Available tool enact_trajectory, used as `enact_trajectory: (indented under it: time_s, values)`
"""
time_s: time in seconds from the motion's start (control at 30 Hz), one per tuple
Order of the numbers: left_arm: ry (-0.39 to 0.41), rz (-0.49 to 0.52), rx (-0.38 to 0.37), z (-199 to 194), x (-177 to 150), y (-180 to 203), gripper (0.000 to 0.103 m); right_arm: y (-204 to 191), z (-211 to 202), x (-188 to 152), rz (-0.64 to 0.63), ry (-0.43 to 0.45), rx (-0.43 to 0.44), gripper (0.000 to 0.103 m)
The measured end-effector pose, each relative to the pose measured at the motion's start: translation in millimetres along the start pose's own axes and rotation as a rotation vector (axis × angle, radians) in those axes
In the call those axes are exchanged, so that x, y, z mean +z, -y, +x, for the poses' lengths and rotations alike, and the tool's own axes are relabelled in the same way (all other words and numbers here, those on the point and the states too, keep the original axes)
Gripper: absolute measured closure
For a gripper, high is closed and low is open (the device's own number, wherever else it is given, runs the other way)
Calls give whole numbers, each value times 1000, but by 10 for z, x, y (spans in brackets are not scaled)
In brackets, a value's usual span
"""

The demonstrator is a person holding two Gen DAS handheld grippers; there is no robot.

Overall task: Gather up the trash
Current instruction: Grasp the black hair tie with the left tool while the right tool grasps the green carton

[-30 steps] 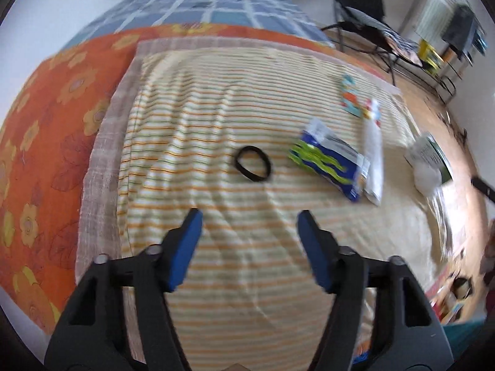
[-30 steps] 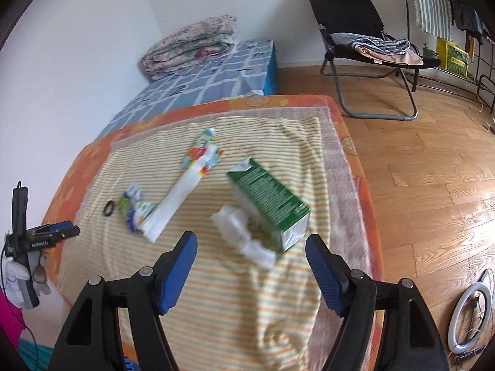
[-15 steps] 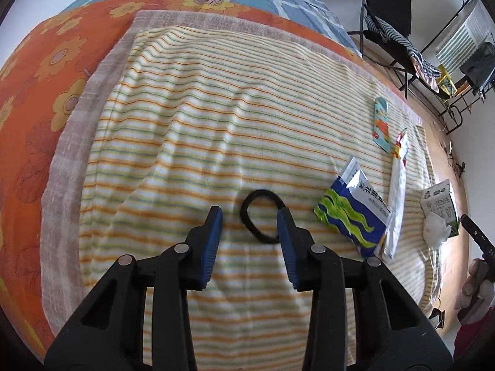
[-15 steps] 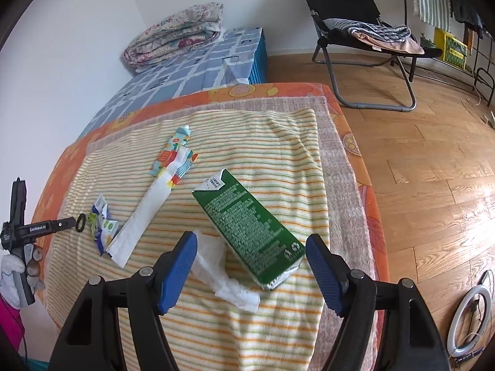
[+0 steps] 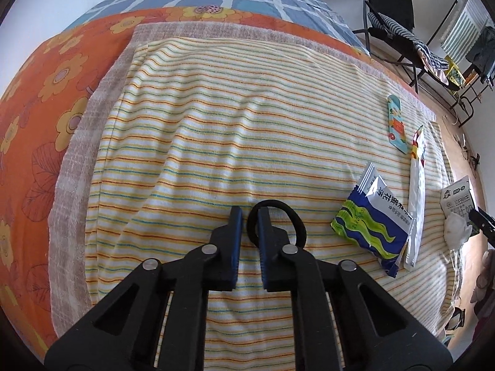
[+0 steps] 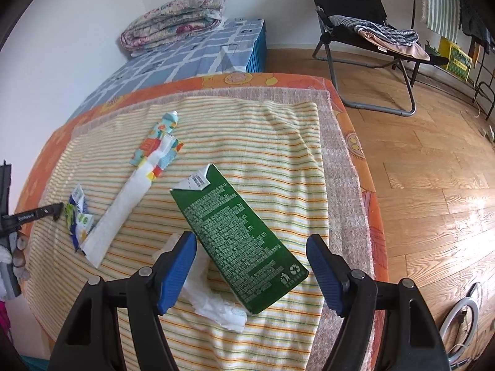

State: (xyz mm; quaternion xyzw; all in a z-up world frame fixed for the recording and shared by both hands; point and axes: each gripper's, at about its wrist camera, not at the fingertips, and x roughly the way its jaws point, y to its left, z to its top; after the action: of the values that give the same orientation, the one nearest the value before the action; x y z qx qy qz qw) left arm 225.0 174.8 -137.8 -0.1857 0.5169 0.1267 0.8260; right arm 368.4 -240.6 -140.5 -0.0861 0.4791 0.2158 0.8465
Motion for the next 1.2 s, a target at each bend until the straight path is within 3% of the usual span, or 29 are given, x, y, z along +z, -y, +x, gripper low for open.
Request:
enact_trajectory:
  time_s: [0.3,0.57,0.93,1.2]
  values:
    - [28,-3,-12,-111,6,-6,98,-8,16,-11,-25,-7,-7,38]
    - [59,0,-22,-241,11,-22,98,-82,-146,11,-45,50,-9,51]
    - [-18,-18,-22,3,35,7,97,-129,-143,8,-62,51,-7,52]
    - [15,-1,-16,48,74,62,97,-149,31,-25,-60,-9,13,50]
